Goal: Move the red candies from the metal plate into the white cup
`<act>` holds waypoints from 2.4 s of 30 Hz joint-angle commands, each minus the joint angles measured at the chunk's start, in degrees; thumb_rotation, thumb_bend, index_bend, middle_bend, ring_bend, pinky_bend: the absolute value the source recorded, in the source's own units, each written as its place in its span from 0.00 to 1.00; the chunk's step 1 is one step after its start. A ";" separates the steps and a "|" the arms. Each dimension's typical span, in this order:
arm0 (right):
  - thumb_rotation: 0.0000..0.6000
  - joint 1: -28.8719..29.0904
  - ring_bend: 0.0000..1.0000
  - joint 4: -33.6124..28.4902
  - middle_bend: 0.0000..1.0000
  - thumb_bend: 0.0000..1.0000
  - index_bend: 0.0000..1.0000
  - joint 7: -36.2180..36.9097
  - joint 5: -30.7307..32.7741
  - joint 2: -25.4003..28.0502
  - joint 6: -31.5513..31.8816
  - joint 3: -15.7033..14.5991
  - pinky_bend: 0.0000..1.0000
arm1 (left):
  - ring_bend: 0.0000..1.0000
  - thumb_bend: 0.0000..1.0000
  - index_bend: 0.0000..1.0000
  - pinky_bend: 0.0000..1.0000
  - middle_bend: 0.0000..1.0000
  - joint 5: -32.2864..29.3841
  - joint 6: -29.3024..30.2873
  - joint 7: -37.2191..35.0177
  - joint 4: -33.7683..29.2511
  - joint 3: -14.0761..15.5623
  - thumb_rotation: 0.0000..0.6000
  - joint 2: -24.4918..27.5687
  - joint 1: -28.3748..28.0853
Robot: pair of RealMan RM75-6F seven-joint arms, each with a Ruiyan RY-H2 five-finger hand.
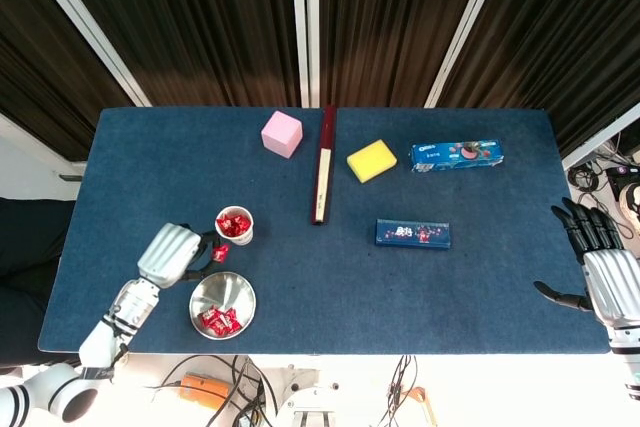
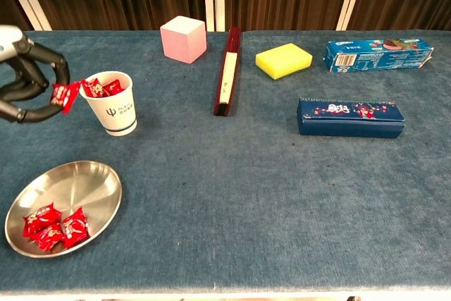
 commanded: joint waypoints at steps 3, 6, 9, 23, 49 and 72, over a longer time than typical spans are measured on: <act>1.00 0.06 0.00 0.29 0.03 0.21 0.00 0.29 0.11 -0.12 -0.08 0.05 0.08 | 0.81 0.32 0.56 0.63 0.89 -6.02 -4.08 3.85 -1.99 -4.94 1.00 0.54 -4.04; 1.00 0.18 0.00 0.71 0.03 0.21 0.00 0.73 0.41 -0.22 -0.40 0.07 0.08 | 0.81 0.32 0.55 0.63 0.89 -10.79 -7.36 7.98 -1.82 -7.13 1.00 -0.10 -6.56; 1.00 0.22 0.00 1.14 0.03 0.21 0.00 1.13 0.72 -0.29 -0.54 0.14 0.08 | 0.81 0.32 0.54 0.63 0.89 -14.61 -9.29 12.91 -1.08 -8.02 1.00 -0.88 -8.38; 1.00 0.65 0.00 2.46 0.03 0.21 0.00 2.23 1.55 -0.69 -1.51 0.32 0.08 | 0.81 0.30 0.44 0.63 0.89 -20.04 -10.10 20.52 0.78 -6.27 1.00 -3.13 -10.41; 1.00 0.32 0.00 1.49 0.03 0.21 0.00 1.52 0.35 0.31 0.01 0.41 0.08 | 0.81 0.23 0.37 0.62 0.89 -1.50 4.63 10.86 -4.23 6.81 1.00 6.02 2.81; 1.00 0.02 0.00 0.93 0.03 0.21 0.00 0.77 -0.14 0.23 0.25 -0.08 0.08 | 0.81 0.25 0.42 0.60 0.89 6.50 -4.32 14.62 -0.41 13.29 1.00 0.34 2.97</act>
